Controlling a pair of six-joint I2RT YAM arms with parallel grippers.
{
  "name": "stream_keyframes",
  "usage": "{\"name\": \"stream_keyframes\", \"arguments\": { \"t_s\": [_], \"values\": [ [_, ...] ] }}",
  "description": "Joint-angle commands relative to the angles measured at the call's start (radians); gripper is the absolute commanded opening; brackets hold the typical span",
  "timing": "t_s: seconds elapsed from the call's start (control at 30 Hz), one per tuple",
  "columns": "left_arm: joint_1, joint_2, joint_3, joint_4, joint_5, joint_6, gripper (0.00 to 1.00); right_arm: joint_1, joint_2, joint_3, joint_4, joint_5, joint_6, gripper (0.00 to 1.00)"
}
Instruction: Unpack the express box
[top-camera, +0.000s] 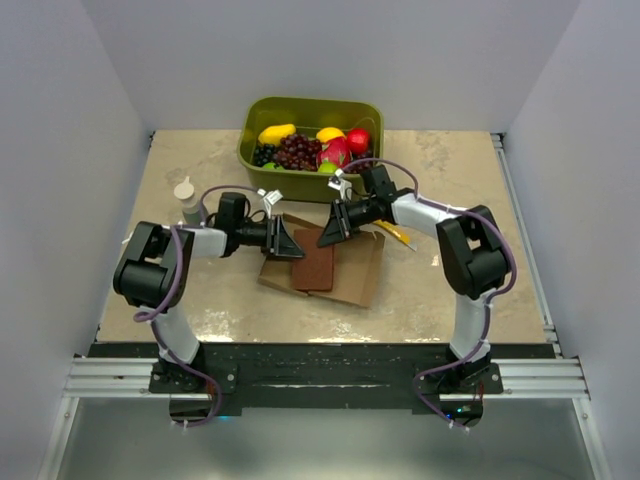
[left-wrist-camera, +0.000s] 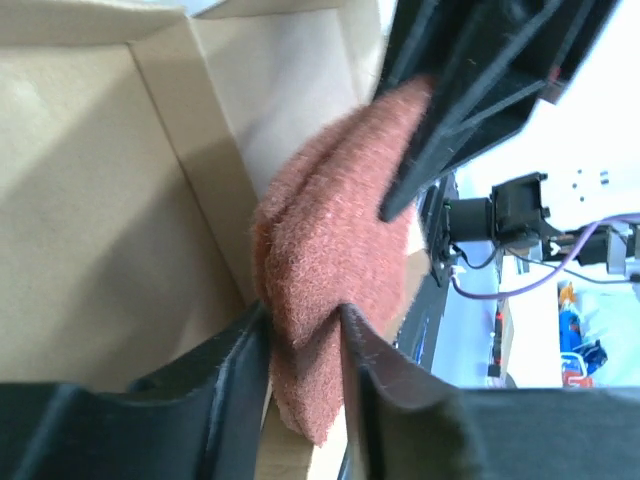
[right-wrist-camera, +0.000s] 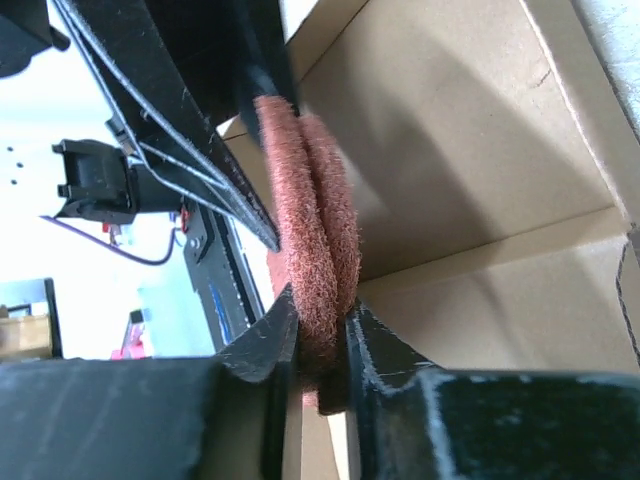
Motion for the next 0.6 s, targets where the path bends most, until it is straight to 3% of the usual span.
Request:
{"name": "stream_keyframes", "arguments": {
  "t_s": [0.0,0.17,0.27,0.4,0.57],
  "values": [
    [0.009,0.009,0.089,-0.094,-0.063,0.06,0.48,-0.053,-0.087,0.04,-0.04,-0.043,-0.053,0.12],
    [0.021,0.029,0.158,-0.123,-0.049,0.07,0.6,-0.234,-0.199,0.043,-0.139,-0.06,-0.041,0.09],
    [0.021,0.041,0.198,-0.137,-0.073,0.074,0.62,-0.358,-0.262,0.023,-0.195,-0.075,-0.039,0.1],
    [0.017,0.046,0.273,-0.248,-0.089,0.212,0.63,-0.527,-0.342,-0.04,-0.168,-0.074,0.013,0.1],
    [0.014,0.038,0.296,-0.284,-0.066,0.263,0.66,-0.727,-0.412,-0.112,-0.237,0.034,-0.031,0.11]
  ]
}}
